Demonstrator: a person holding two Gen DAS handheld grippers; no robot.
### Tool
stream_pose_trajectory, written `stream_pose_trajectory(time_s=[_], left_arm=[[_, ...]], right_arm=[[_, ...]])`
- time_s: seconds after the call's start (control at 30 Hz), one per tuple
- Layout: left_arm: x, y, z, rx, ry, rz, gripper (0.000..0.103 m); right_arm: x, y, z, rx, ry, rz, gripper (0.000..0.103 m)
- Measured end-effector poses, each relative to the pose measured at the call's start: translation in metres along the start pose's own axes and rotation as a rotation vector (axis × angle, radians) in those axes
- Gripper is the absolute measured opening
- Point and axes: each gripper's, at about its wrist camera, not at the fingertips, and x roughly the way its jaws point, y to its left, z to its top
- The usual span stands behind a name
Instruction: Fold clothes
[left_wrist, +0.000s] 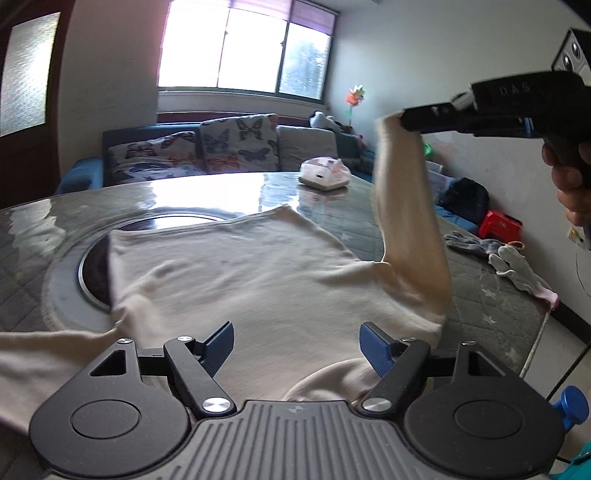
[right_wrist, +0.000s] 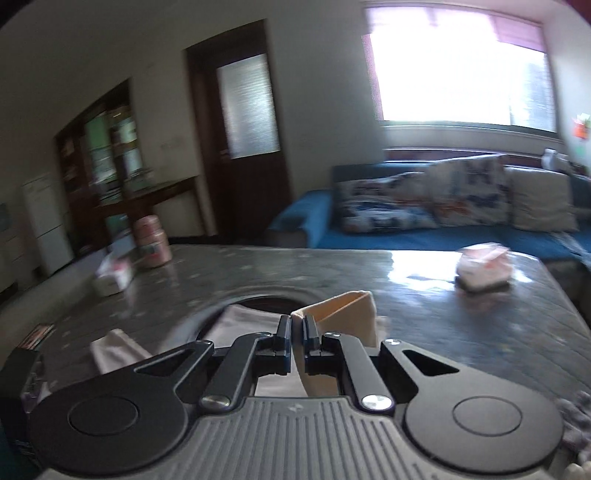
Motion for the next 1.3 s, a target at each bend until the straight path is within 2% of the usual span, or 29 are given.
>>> stream_pose_trajectory(time_s=[0.23, 0.47, 0.53, 0.57, 0.73, 0.87, 0.97, 1.07, 1.13, 1.3], left_arm=[[-0.012, 0.017, -0.011, -0.048, -0.001, 0.034, 0.079], [-0.021, 0.025, -0.018, -0.076, 0.003, 0.064, 0.080], [-0.022, 0.027, -0.019, -0.081, 0.005, 0.070, 0.080], [-0.023, 0.028, -0.018, -0.082, 0.005, 0.073, 0.080], [-0.029, 0.030, -0.016, -0.079, -0.002, 0.085, 0.080], [-0.033, 0.029, -0.012, -0.076, -0.018, 0.085, 0.080], [-0.027, 0.026, -0.008, -0.075, -0.018, 0.078, 0.078], [-0.017, 0.025, -0.004, -0.078, -0.007, 0.075, 0.071], [-0.010, 0.024, -0.002, -0.081, 0.000, 0.073, 0.067], [0.007, 0.022, 0.003, -0.086, 0.019, 0.073, 0.067]], right_arm=[[0.048, 0.057, -0.014, -0.099, 0.128, 0.154, 0.005], [0.090, 0.087, -0.040, -0.147, 0.278, 0.257, 0.005], [0.093, 0.092, -0.046, -0.163, 0.298, 0.278, 0.007], [0.091, 0.092, -0.047, -0.168, 0.297, 0.282, 0.011], [0.076, 0.086, -0.044, -0.186, 0.276, 0.288, 0.015], [0.061, 0.066, -0.047, -0.197, 0.290, 0.227, 0.016], [0.049, 0.038, -0.060, -0.150, 0.324, 0.154, 0.016], [0.037, 0.009, -0.077, -0.097, 0.344, 0.066, 0.016], [0.030, -0.009, -0.086, -0.056, 0.345, 0.014, 0.016], [0.022, -0.042, -0.096, 0.023, 0.314, -0.056, 0.016]])
